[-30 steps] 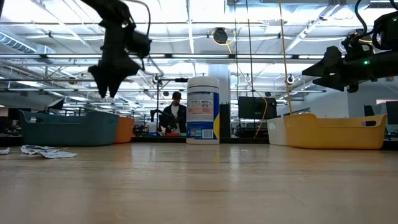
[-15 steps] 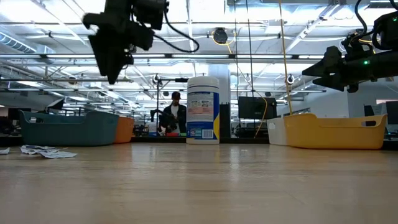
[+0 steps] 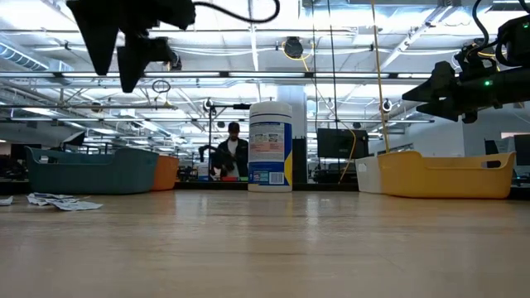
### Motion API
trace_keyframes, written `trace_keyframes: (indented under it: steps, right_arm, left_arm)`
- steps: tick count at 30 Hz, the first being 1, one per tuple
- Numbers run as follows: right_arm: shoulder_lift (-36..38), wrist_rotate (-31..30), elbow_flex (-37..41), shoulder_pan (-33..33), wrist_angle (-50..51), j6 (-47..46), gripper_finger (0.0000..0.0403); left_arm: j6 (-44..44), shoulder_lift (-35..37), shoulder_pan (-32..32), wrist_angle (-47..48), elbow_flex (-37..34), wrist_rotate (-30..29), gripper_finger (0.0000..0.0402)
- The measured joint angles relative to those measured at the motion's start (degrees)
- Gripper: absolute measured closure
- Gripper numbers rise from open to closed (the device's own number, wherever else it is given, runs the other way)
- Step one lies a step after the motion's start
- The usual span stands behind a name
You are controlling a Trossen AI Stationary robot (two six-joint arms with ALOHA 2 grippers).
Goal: Pick & Place First Aid Supplies
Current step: Put the blue pad into the blue bin
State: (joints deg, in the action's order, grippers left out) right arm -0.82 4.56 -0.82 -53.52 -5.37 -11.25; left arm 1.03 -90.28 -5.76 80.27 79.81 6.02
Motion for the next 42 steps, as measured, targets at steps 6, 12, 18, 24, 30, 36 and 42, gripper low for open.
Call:
trace_keyframes:
  steps: [6,12,18,24,30,36,42]
  right_arm:
    - [0.0,0.0,0.0,-0.01,0.0,-0.02,0.0066]
    - [-0.01,-0.01,0.0,-0.01,0.0,-0.02,0.0066]
    - [-0.02,0.0,0.01,-0.01,0.0,-0.01,0.0066]
    - [0.0,0.0,0.0,-0.01,0.0,-0.01,0.0066]
    - [-0.02,-0.02,0.0,0.0,0.0,-0.01,0.0066]
    - [-0.02,0.0,0.02,-0.02,0.0,-0.02,0.0066]
    - [0.0,-0.01,0.0,-0.02,-0.05,0.0,0.0066]
  left_arm:
    - [5.98,-0.69,-5.56,-3.47,-1.03,-0.03,0.0156]
    - [8.38,-3.29,-10.16,-10.55,-6.33,-2.41,0.0156]
    - [8.42,-6.25,-13.47,-15.89,-9.24,-3.52,0.0156]
    - [8.76,-9.5,-14.29,-20.29,-12.55,-4.37,0.0156]
    - [8.22,-12.23,-14.03,-25.42,-15.66,-6.13,0.0156]
    - [8.14,-13.45,-13.98,-31.56,-18.82,-5.82,0.0156]
    - [6.96,-13.25,-14.6,-34.43,-20.26,-5.89,0.0191]
